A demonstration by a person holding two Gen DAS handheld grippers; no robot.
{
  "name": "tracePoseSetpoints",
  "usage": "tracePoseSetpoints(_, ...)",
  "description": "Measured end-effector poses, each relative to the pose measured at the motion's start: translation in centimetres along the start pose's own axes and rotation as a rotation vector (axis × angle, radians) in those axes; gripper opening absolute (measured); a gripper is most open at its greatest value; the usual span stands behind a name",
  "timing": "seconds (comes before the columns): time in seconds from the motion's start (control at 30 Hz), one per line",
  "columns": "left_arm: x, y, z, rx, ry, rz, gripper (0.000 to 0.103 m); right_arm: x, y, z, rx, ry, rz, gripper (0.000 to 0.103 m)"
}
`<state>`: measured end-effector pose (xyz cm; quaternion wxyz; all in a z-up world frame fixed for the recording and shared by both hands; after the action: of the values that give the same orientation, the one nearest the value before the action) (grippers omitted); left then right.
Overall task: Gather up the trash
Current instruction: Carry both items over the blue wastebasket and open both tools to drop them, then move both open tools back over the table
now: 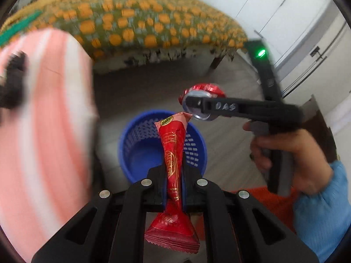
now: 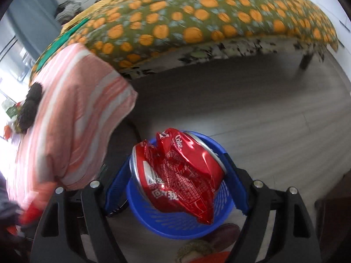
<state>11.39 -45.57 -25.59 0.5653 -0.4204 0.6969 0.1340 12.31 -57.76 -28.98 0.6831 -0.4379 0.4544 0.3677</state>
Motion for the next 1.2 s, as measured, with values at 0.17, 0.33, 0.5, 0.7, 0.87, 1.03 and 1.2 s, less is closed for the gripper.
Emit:
tracePoseSetpoints(0.17,5.9,-1.3,0.3,-0.012,-0.031,0.052,0.009,0.7,-0.3,-1.9,0.04,-0.028,0.007,0.079)
tracePoseSetpoints(0.33,9.7,-2.5,1.1,-0.023,-0.043,0.051,0.052,1.0,-1.3,-2.9,0.083,-0.062,-0.008,0.087)
tracePoseSetpoints(0.5,9.1,-2.9,1.1,-0.026,-0.039,-0.001,0.064,-1.7,-2.5,-3.7,0.124,-0.077,-0.089,0.088)
tracePoseSetpoints(0.7,0.3,-2.6,-2.1,0.05,-0.027,-0.268,0.096,-5.9,-3.9,-3.2,0.115,-0.038,-0.236,0.093)
tracePoseSetpoints(0.87,-6.9,-0.4,-3.4,0.099,-0.023,-0.415,0.098,-8.5,-4.0,-1.2,0.106,-0.055,-0.323,0.097)
tracePoseSetpoints(1.03,-10.5,2.8,-1.9,0.093,-0.143,-0.415,0.098,-10.7,-3.5,2.1,0.08,-0.012,-0.414,0.097)
tracePoseSetpoints(1.2,-12.7,5.8,1.3,0.055,-0.195,-0.419,0.098,-12.7,-2.9,6.3,-0.019,0.069,-0.535,0.097)
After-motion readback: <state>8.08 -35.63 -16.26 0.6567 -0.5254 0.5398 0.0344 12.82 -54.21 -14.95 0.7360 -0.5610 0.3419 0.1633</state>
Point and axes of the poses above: each gripper's, at about its wrist camera, not at the fingertips, and x roughly the way its jaws point, z to its left, y to its underside, the point moved 9 cm from there along x, roughly the way its jaws point, and after that the axes turned 10 degrees about z, right-handed, at the moved point
